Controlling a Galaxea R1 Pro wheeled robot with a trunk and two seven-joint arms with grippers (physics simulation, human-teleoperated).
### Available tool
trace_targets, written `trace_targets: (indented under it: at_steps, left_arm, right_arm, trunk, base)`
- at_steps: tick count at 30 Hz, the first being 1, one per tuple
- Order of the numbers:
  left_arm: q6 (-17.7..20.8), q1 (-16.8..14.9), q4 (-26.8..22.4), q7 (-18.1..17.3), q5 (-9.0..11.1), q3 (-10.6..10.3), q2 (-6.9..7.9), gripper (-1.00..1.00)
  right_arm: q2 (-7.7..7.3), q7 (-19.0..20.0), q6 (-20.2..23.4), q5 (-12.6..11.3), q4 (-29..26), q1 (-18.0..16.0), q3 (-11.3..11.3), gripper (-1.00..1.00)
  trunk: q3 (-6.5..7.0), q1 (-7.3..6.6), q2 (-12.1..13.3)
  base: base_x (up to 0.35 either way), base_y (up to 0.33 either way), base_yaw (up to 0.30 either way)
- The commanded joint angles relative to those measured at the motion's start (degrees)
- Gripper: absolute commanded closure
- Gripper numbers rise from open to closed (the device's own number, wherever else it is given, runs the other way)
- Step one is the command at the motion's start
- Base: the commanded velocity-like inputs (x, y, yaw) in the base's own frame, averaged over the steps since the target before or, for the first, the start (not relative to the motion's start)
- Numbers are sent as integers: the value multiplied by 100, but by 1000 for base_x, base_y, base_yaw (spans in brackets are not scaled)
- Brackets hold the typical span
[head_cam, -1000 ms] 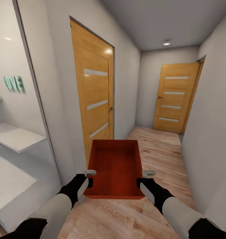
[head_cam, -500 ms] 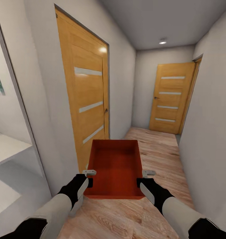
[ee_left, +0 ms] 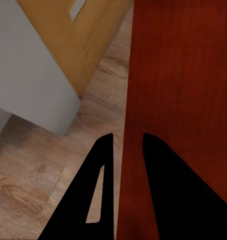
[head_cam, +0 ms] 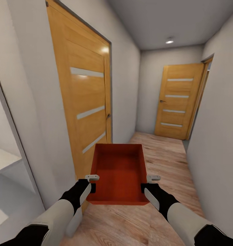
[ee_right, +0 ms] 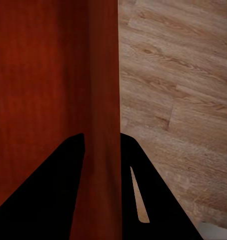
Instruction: Move the two storage containers from the living room to the garage. In the garage, place one container on the floor and stack the other container on top of it (either order is fine).
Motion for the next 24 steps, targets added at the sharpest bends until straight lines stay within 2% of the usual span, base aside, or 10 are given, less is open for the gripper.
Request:
trace_targets:
  at_steps: [1,24]
  left_arm:
    - [68,3,12,151,-151,-41,5,100]
    - [68,3,11,154,-151,-42,5,100]
  right_arm:
    - [-6,-55,40,145,-20,-15,-88,100]
    - [-8,-55,40,145,-20,-15,-88,100]
  trunk:
    - [-10,5,-9]
    - [-10,5,-9]
  base:
    - [322,0,-191]
    - [322,0,-245]
